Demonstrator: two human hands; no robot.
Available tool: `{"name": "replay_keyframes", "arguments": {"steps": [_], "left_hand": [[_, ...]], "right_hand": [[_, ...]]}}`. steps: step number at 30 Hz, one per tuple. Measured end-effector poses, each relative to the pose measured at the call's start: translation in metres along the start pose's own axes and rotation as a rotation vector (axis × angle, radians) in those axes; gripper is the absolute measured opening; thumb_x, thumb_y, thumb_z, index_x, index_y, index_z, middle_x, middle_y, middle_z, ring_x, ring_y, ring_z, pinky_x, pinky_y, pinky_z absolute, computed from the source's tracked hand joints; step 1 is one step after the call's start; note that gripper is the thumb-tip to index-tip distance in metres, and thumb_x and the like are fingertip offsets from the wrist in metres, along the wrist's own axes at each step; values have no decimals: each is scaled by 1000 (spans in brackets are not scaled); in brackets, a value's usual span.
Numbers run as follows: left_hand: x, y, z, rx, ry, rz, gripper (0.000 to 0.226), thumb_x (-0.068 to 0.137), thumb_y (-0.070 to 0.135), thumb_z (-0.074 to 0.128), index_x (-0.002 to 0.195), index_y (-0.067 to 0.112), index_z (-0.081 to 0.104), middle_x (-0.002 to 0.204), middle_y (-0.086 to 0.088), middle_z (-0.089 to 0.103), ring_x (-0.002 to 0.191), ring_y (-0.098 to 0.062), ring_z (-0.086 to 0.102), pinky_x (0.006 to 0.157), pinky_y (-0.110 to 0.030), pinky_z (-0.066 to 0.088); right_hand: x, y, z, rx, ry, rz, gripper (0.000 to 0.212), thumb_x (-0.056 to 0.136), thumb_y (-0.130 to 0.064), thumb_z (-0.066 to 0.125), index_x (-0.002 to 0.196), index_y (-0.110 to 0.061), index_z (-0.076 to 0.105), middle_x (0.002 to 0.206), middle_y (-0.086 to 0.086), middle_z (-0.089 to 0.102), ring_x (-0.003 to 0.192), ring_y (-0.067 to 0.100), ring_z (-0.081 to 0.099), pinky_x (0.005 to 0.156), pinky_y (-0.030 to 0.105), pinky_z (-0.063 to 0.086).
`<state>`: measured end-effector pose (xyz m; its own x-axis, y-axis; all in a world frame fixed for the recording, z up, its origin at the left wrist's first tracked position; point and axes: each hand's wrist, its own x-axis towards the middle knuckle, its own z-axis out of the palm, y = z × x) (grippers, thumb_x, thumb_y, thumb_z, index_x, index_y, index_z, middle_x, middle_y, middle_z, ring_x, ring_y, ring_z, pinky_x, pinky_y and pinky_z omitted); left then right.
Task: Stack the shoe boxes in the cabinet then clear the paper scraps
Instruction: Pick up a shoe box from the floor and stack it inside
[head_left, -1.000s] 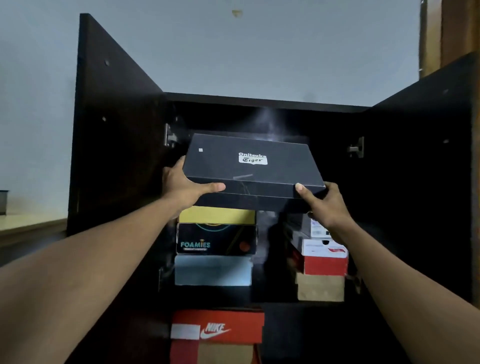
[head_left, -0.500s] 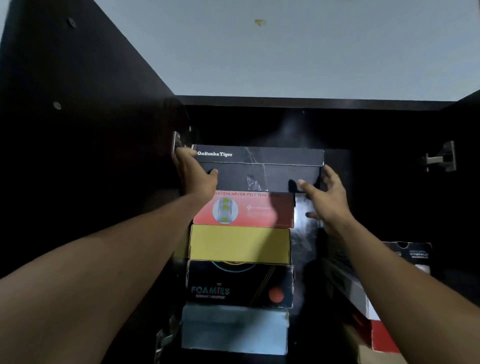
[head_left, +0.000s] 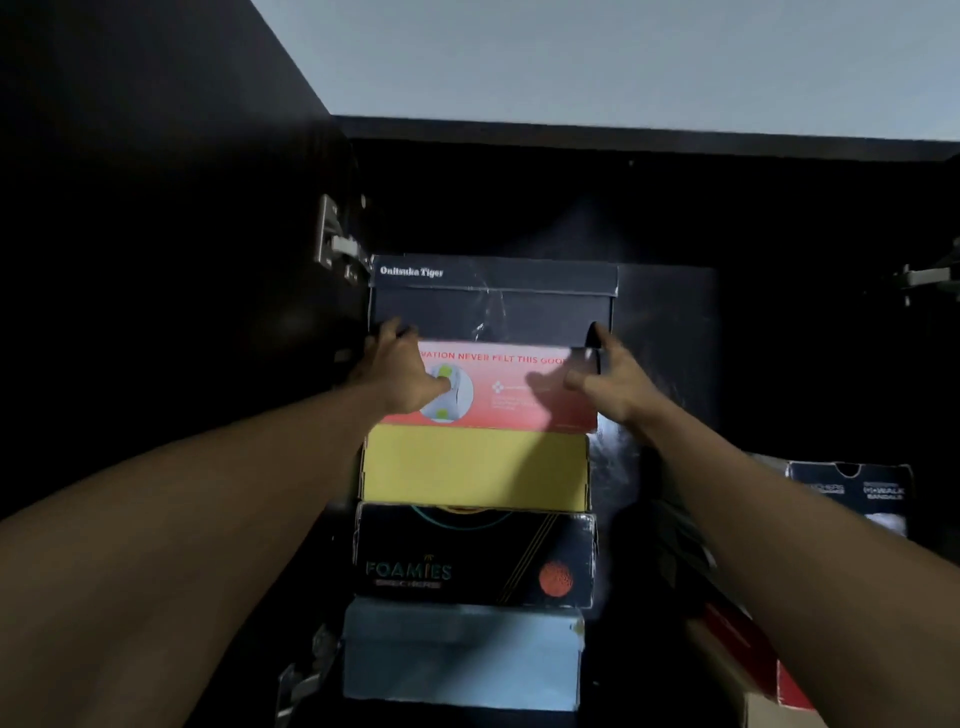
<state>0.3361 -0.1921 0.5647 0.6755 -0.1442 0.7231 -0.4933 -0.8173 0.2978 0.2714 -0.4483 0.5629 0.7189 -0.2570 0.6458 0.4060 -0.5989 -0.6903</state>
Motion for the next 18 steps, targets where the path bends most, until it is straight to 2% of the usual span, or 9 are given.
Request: {"name": "replay_keyframes", "arguments": {"steps": [2, 3, 6, 8, 11, 14, 16, 17, 18], "left_hand": [[7, -6, 2, -4, -47, -4, 96, 86, 46, 71, 157, 9, 18, 166, -3, 3, 151, -30, 13, 120, -37, 21], [10, -7, 2, -14, -67, -5, 96, 86, 45, 70, 157, 7, 18, 166, -4, 3, 152, -26, 11, 120, -33, 19], [16, -9, 8, -30, -127, -22, 90, 89, 44, 67, 155, 6, 20, 165, -5, 8, 151, -19, 15, 116, -27, 22], [18, -11, 15, -61, -127, -54, 93, 87, 45, 69, 155, 7, 19, 162, 0, 11, 146, -21, 26, 106, -32, 39], [18, -11, 16, -140, -134, -115, 97, 81, 46, 74, 154, 12, 20, 153, 7, 18, 110, -24, 55, 67, -39, 58], [16, -8, 11, -123, -219, -131, 108, 80, 48, 73, 158, 16, 6, 159, 17, 1, 76, -27, 60, 57, -34, 52], [12, -7, 9, -93, -253, -137, 116, 81, 51, 71, 158, 19, -10, 163, 18, -20, 88, -27, 63, 57, -31, 54], [10, -6, 8, -83, -247, -122, 118, 82, 50, 71, 158, 20, -13, 162, 16, -26, 110, -26, 59, 58, -32, 57], [6, -6, 6, -79, -236, -107, 118, 82, 49, 73, 157, 22, -14, 161, 15, -28, 135, -24, 43, 60, -34, 60]], "right_hand": [[10, 4, 8, -12, -45, 34, 121, 64, -35, 91, 158, -18, 16, 161, 8, 21, 138, 23, 35, 109, 24, 39], [10, 4, 11, -75, -65, 31, 119, 69, -37, 88, 159, -23, 10, 164, 5, 12, 147, 25, 24, 118, 34, 29], [20, 15, 15, -226, -68, 27, 103, 85, -27, 76, 159, -25, 4, 166, 1, 0, 152, 25, 7, 120, 39, 17], [27, 21, 19, -258, -56, 32, 103, 84, -30, 77, 158, -26, 6, 166, 2, -2, 153, 26, 4, 121, 40, 14], [33, 20, 22, -311, -101, 82, 80, 86, -37, 73, 149, -37, 24, 165, 10, 2, 153, 26, -2, 125, 33, 4], [31, 9, 12, -326, -122, 94, 100, 85, -36, 74, 158, -26, 6, 166, 6, 1, 153, 27, 2, 125, 38, 9], [25, 1, 4, -304, -136, 102, 99, 87, -31, 73, 158, -24, 5, 166, 8, 4, 152, 30, 10, 123, 44, 15], [22, -3, 0, -305, -139, 103, 98, 88, -30, 73, 159, -24, 6, 166, 9, 5, 151, 31, 11, 123, 43, 16], [16, -7, -1, -303, -143, 97, 97, 88, -29, 73, 159, -23, 6, 165, 10, 7, 151, 32, 13, 120, 42, 17]]}}
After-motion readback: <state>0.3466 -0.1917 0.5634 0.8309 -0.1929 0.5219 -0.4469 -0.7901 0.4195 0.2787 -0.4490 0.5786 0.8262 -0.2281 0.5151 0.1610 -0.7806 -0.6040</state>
